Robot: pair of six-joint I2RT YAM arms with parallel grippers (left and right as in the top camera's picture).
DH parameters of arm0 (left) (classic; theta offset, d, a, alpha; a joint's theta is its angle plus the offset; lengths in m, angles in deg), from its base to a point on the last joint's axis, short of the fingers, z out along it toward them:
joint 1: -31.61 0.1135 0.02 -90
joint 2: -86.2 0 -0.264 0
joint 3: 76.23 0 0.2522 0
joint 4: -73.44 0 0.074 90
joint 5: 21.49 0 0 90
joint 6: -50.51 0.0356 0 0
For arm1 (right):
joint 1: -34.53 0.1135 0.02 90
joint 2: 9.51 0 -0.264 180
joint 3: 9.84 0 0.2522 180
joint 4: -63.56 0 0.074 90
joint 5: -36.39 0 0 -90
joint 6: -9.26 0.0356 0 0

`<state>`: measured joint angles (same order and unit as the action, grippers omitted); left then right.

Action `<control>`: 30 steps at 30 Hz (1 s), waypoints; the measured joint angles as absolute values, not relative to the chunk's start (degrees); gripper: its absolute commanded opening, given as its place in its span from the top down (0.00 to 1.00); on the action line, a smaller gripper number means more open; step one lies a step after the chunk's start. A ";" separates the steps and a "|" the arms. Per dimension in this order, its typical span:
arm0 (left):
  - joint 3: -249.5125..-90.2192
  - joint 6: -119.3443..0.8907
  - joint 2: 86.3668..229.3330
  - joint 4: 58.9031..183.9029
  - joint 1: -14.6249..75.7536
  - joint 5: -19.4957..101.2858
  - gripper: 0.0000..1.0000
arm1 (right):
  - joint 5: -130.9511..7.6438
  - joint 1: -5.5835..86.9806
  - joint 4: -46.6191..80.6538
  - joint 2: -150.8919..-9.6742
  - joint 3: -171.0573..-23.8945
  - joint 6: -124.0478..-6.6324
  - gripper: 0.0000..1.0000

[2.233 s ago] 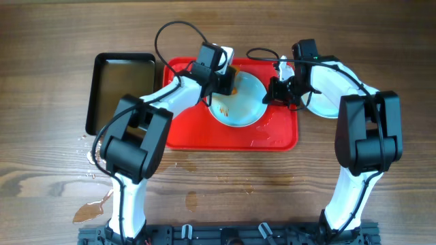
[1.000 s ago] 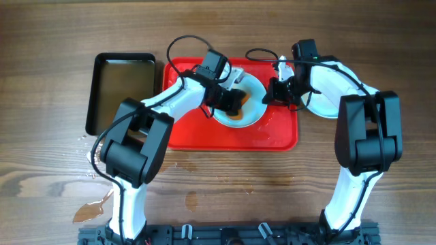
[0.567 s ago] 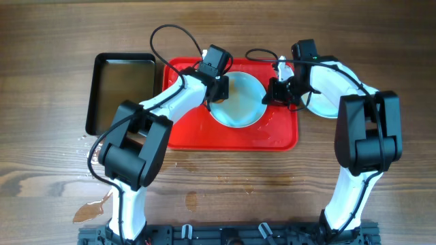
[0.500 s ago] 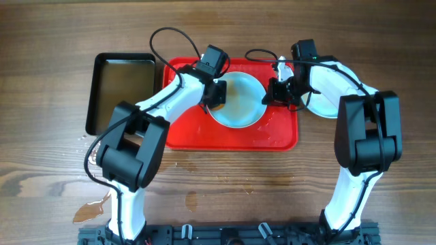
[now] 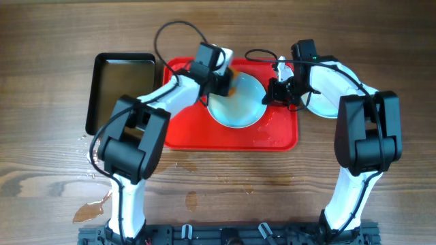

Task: Clean dirty plates on tray and stack at the side
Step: 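Scrub the last plate with the left-held sponge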

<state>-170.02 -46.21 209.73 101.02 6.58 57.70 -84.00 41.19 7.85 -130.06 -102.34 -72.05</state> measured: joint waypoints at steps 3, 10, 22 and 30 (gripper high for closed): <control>-171.37 -51.78 208.20 113.04 9.53 56.98 0.96 | -84.46 41.78 8.11 -130.11 -102.34 -72.01 0.96; -170.52 -48.24 208.59 127.45 12.54 35.34 0.96 | -85.12 42.02 7.41 -130.13 -102.34 -73.14 0.96; -169.95 -57.38 209.66 101.59 8.65 55.93 0.96 | -85.36 42.00 8.39 -130.15 -102.36 -73.08 0.96; -170.37 -59.72 208.46 119.29 11.54 37.94 0.96 | -85.36 41.82 7.83 -130.15 -102.36 -73.08 0.96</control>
<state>-170.37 -59.72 208.46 119.29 11.54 37.94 -85.36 41.82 7.83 -130.15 -102.36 -73.08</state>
